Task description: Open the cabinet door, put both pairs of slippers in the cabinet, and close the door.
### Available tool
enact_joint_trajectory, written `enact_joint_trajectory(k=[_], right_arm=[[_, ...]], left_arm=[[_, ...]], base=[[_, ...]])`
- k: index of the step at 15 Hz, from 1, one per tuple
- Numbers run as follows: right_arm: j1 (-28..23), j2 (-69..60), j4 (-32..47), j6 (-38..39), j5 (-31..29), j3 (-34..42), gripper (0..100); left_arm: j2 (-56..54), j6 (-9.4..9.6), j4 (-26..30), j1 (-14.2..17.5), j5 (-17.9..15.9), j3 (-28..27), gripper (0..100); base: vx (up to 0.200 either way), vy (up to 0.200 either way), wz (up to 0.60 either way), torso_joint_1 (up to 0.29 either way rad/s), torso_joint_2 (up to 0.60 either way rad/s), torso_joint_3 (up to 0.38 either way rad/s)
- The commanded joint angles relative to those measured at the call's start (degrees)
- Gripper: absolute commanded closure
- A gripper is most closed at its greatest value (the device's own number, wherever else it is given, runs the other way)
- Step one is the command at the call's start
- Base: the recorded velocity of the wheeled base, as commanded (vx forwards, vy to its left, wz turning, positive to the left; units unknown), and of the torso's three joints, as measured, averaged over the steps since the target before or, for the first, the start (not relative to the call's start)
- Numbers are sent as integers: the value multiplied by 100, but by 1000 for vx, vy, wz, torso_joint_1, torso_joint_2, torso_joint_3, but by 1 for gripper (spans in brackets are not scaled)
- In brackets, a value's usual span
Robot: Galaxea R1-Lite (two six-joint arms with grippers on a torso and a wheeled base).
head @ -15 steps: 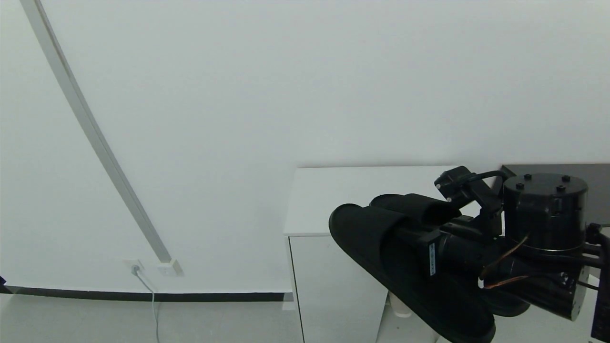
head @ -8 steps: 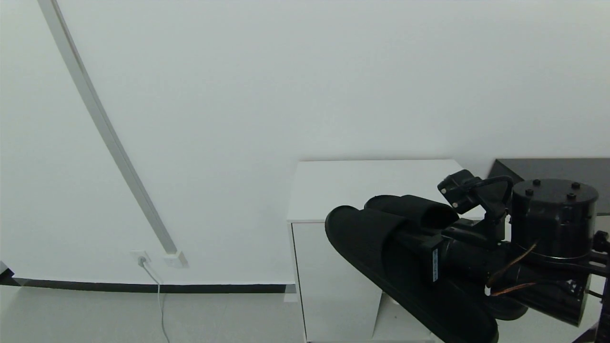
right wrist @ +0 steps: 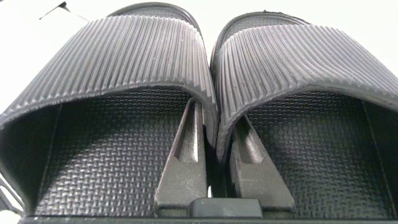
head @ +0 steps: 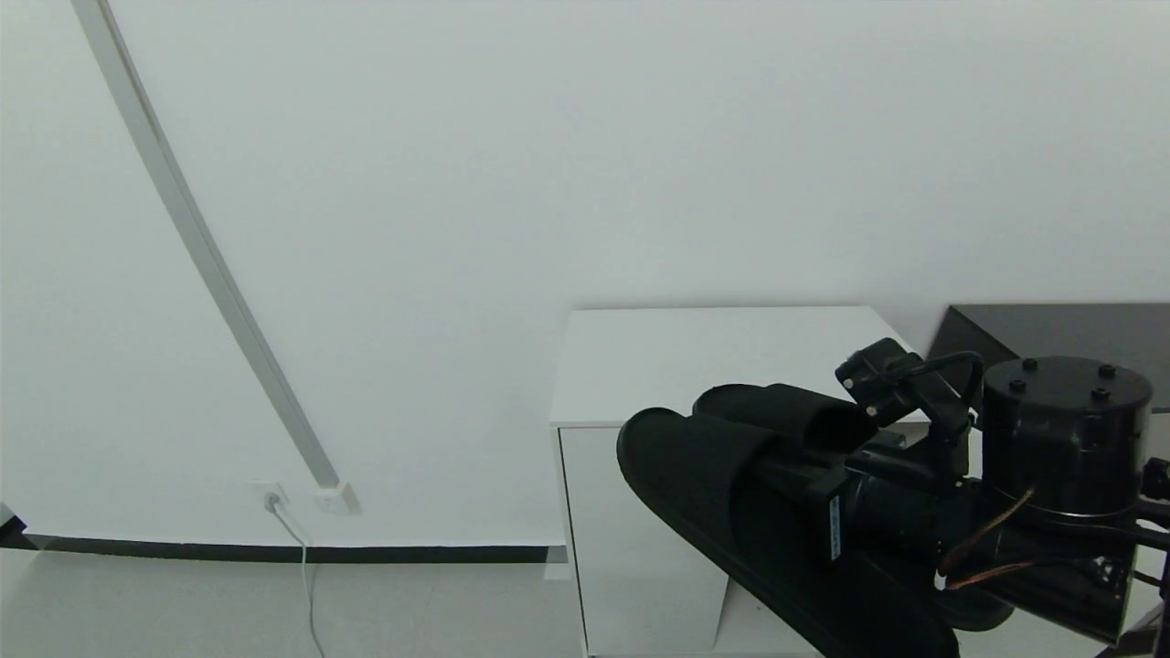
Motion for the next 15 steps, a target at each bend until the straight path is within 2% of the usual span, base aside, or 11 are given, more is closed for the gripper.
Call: enact_joint_trajectory(k=[1, 15], right_arm=[[19, 10, -5, -32, -4, 59, 100], [19, 106, -5, -23, 5, 23, 100]], left_arm=[[4, 2, -1, 1, 0, 0, 100], [4, 2, -1, 1, 0, 0, 100]], base=[[0, 0, 0, 0, 0, 0], [0, -200, 0, 4, 3, 2]])
